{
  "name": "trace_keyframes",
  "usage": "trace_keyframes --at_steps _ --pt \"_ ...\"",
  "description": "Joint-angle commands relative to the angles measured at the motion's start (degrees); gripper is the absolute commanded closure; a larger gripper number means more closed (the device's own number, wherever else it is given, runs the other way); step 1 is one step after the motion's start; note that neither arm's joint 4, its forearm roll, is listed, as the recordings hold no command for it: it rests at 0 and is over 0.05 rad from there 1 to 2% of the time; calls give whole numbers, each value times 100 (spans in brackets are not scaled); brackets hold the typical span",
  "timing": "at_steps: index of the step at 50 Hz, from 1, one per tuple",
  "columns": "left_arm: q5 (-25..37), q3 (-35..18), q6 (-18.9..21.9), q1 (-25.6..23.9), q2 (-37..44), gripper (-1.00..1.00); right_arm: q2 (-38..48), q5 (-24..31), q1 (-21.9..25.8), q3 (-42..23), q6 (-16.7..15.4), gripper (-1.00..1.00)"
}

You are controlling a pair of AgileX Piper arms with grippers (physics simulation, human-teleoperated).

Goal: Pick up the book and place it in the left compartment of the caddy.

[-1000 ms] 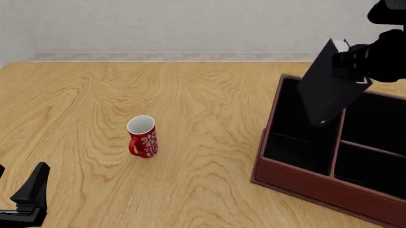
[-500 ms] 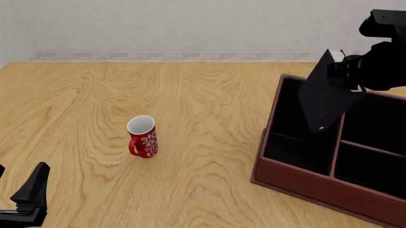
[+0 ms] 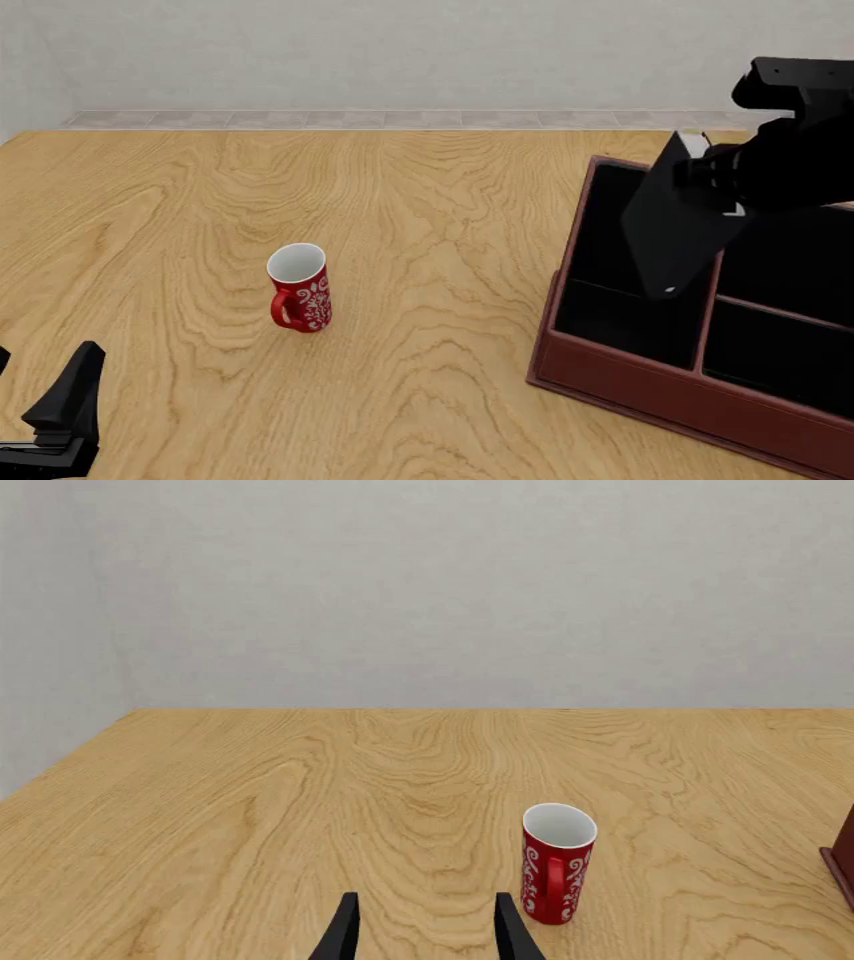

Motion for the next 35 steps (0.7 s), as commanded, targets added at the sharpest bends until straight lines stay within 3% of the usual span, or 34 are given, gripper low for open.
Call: trace_keyframes --at_steps 1,35 --pt "0 0 0 0 1 -100 75 -143 -9 118 77 100" --pt "0 0 -1 1 0 -100 476 -502 -6 405 30 100"
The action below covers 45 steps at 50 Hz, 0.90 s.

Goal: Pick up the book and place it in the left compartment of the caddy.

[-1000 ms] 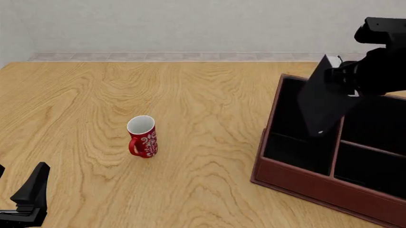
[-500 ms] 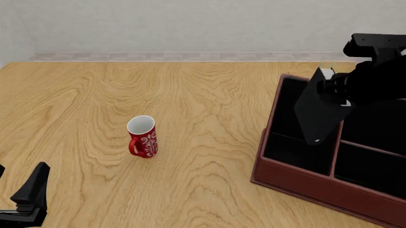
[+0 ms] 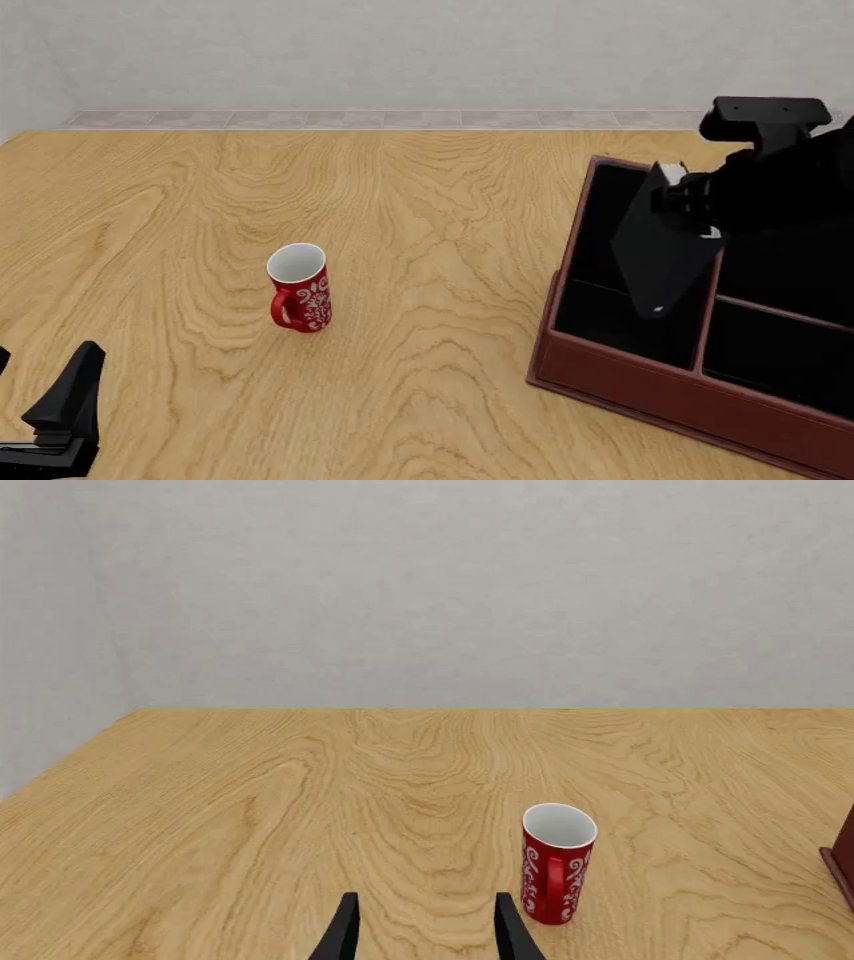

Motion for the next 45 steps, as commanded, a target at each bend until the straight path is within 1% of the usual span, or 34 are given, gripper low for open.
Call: trace_keyframes --at_steps 1,32,45 --pt "0 0 0 0 0 -100 79 -126 28 61 111 100" --pt "0 0 -1 0 0 -100 355 -457 46 385 190 100" --pt "0 0 -1 0 2 -100 396 -524 40 467 166 100"
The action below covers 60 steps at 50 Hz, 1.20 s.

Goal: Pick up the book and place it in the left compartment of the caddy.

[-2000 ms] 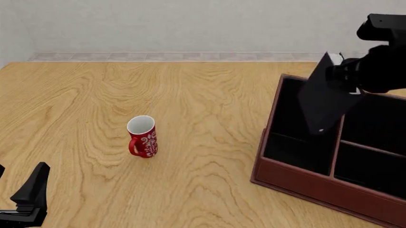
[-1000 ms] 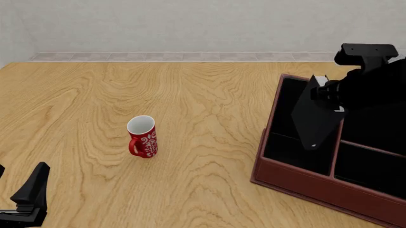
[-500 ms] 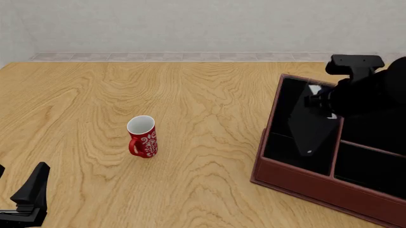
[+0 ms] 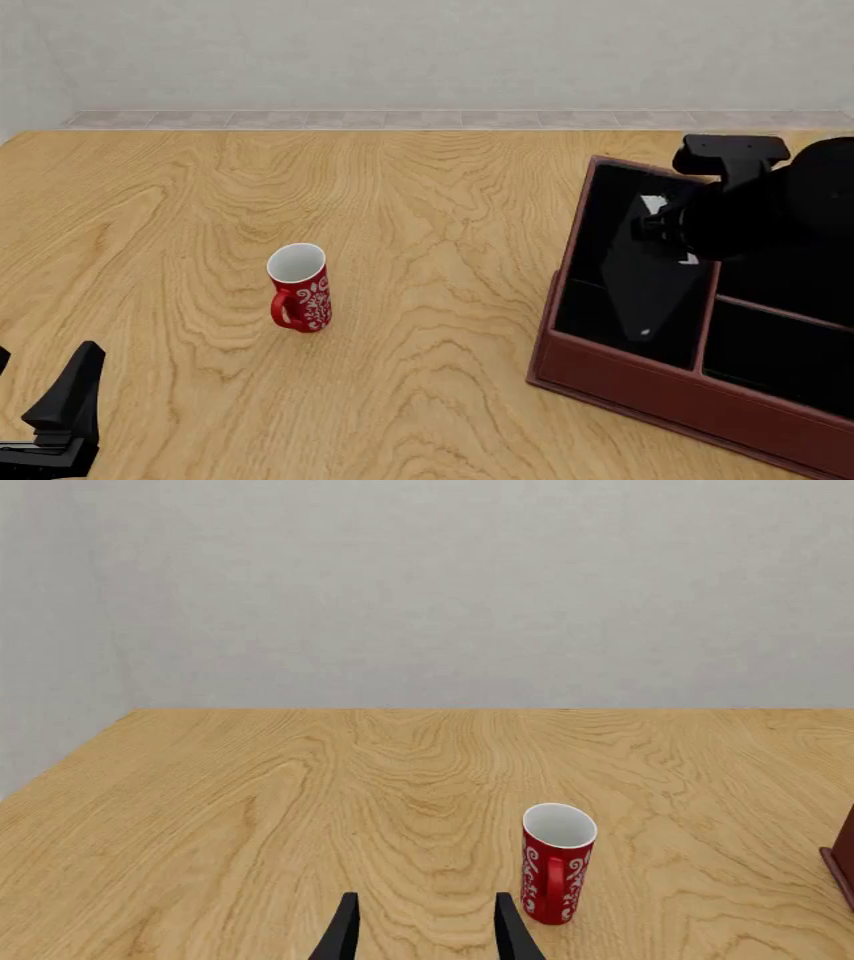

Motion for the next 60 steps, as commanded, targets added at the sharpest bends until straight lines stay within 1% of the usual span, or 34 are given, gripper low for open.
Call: trace_keyframes --at_steps 1,36,60 --pt "0 0 1 0 -1 -100 20 -65 10 25 111 100" --pt "0 0 1 0 0 -100 222 -304 176 317 261 100" --pt "0 0 0 0 0 -100 321 -438 158 452 288 100"
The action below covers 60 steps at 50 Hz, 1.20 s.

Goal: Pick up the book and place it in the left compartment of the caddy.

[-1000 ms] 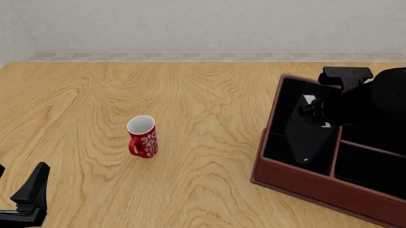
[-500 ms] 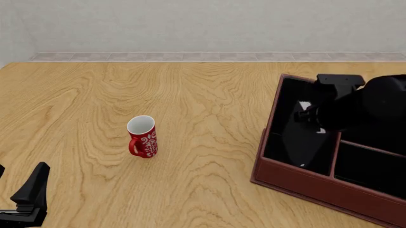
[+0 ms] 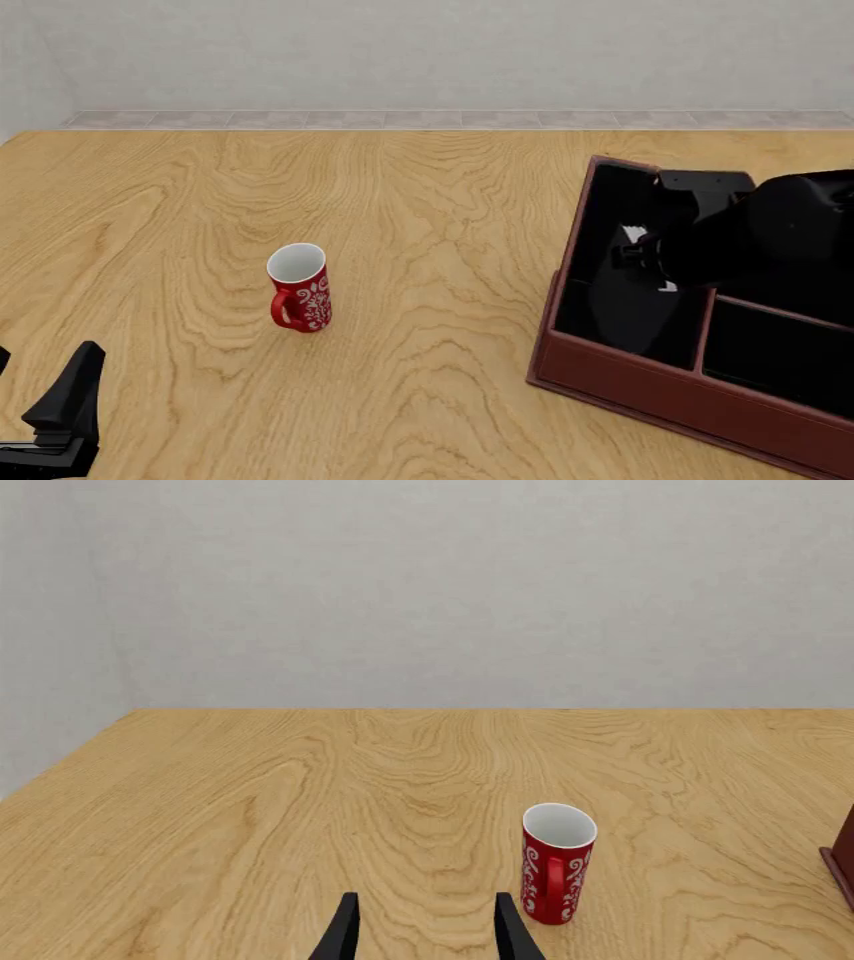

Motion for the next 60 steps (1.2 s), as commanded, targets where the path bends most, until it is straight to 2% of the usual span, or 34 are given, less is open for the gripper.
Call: trace_keyframes --at_steps 1,39,40,60 --pt "0 0 0 -1 1 -100 4 -61 -5 12 120 100" --pt "0 0 0 1 0 -100 24 -64 152 71 361 100" --pt "0 0 0 1 0 -100 28 -71 151 75 360 -100" --pt "0 0 0 1 0 -100 2 -44 170 64 375 -100"
